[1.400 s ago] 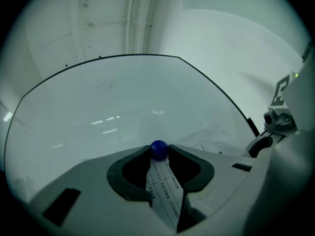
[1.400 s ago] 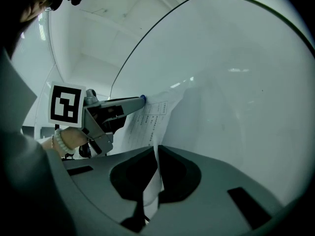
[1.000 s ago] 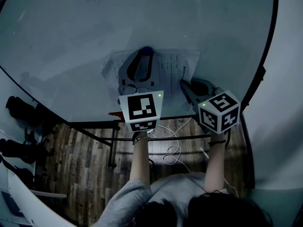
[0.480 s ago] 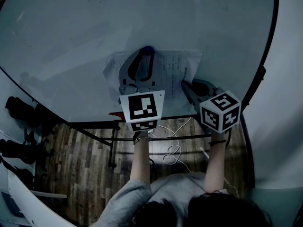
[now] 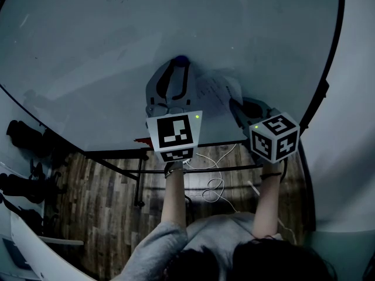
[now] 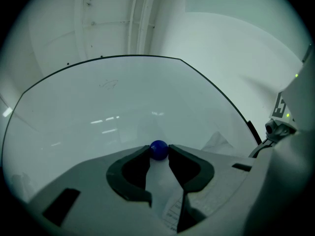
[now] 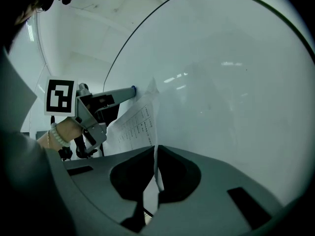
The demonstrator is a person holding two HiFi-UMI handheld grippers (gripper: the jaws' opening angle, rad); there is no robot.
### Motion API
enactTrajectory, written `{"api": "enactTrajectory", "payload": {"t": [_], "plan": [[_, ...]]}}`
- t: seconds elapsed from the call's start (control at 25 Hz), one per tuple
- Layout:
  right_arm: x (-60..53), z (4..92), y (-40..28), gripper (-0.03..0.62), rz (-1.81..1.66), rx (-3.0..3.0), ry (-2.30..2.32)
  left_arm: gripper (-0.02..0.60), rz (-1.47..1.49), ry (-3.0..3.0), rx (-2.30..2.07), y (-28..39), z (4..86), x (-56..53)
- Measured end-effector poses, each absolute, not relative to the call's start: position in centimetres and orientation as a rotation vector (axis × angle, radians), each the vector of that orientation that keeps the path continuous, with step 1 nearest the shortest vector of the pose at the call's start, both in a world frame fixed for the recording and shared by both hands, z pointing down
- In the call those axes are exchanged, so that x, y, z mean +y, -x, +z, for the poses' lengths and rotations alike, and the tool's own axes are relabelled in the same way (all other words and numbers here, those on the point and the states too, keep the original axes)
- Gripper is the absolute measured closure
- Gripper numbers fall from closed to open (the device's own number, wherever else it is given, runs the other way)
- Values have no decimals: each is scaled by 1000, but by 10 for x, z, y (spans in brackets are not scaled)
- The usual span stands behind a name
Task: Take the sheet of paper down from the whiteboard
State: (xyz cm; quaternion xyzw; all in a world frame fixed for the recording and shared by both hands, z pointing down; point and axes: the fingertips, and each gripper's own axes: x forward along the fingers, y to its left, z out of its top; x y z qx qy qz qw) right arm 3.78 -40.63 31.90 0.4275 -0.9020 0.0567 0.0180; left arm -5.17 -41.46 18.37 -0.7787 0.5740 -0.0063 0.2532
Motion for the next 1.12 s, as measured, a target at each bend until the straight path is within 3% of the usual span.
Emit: {"api": "enactTrajectory", "payload": {"t": [0.72, 1.12], "plan": [[-400, 330, -54, 594, 148, -2831, -1343, 463, 63, 2189, 1553, 43, 201, -403], [-383, 326, -53, 594, 147, -2806, -1346, 465, 128, 2263, 1643, 72, 223, -376]]}}
